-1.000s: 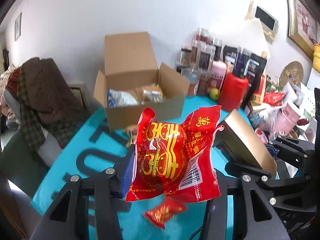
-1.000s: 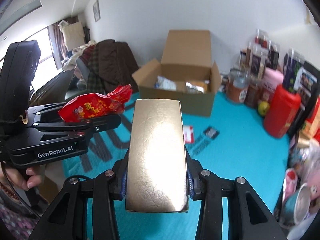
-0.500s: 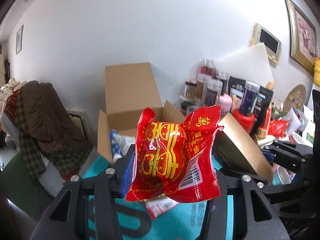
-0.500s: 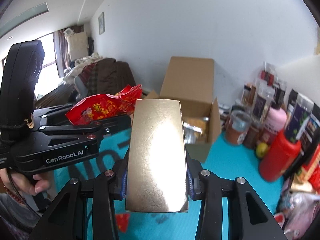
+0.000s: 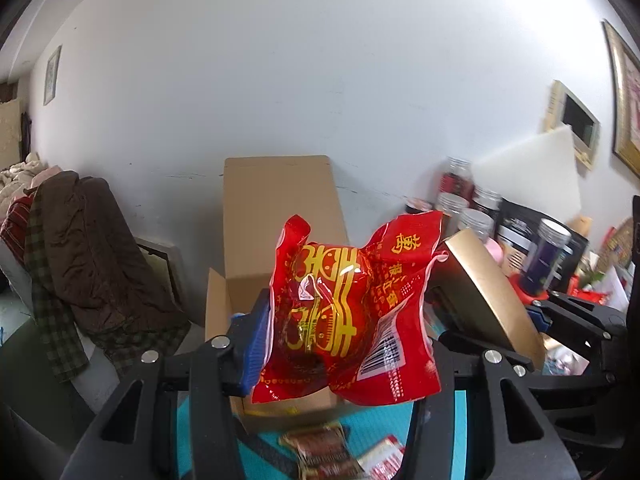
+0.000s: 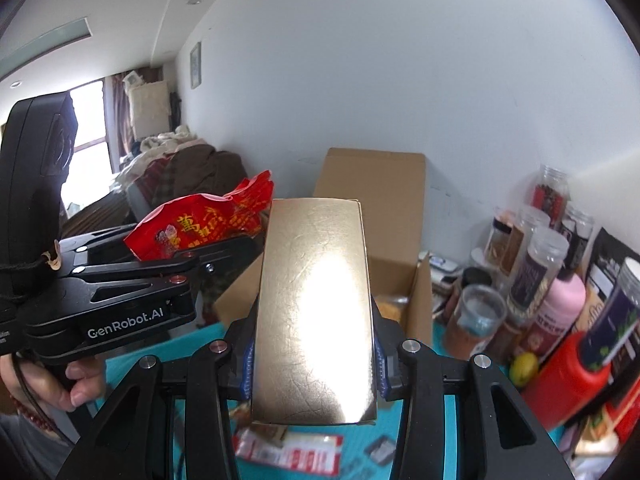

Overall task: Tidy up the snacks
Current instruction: 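Lift the red candy bag and gold box and carry both over the cardboard box, then lower the red candy bag and gold box into the box and open both tools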

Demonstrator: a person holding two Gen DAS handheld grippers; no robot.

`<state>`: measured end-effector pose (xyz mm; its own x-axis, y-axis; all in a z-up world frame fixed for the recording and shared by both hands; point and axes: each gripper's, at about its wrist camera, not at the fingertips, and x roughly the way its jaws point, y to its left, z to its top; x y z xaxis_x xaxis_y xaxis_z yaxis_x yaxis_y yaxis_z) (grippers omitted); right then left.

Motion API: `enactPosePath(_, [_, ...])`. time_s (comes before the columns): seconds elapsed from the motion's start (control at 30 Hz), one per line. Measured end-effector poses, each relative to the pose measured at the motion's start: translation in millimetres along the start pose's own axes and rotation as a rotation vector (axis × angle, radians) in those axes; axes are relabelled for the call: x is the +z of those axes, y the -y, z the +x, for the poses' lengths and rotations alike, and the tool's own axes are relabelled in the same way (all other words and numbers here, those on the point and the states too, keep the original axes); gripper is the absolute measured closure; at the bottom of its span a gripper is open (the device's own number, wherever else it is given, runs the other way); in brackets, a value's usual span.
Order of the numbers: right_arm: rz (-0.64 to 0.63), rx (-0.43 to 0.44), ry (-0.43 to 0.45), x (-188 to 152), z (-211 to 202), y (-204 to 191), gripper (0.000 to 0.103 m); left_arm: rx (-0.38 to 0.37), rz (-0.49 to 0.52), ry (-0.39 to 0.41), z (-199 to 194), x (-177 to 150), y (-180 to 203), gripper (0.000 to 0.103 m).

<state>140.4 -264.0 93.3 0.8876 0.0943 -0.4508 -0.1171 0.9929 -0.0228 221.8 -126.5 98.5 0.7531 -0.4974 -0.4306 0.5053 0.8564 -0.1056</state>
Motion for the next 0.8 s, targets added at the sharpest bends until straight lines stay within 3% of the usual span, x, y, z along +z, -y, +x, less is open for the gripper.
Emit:
enactPosePath(0.4, [0.035,-0.02,0.023,26,73,29,0.06,0.064,-0.014,-0.005,70,21,-17,0.056])
enactPosePath(0.8, [0.064,-0.05,-0.043,20,136,55,0.06,0.077,-0.015,-0.104,132,7,-29,0.056])
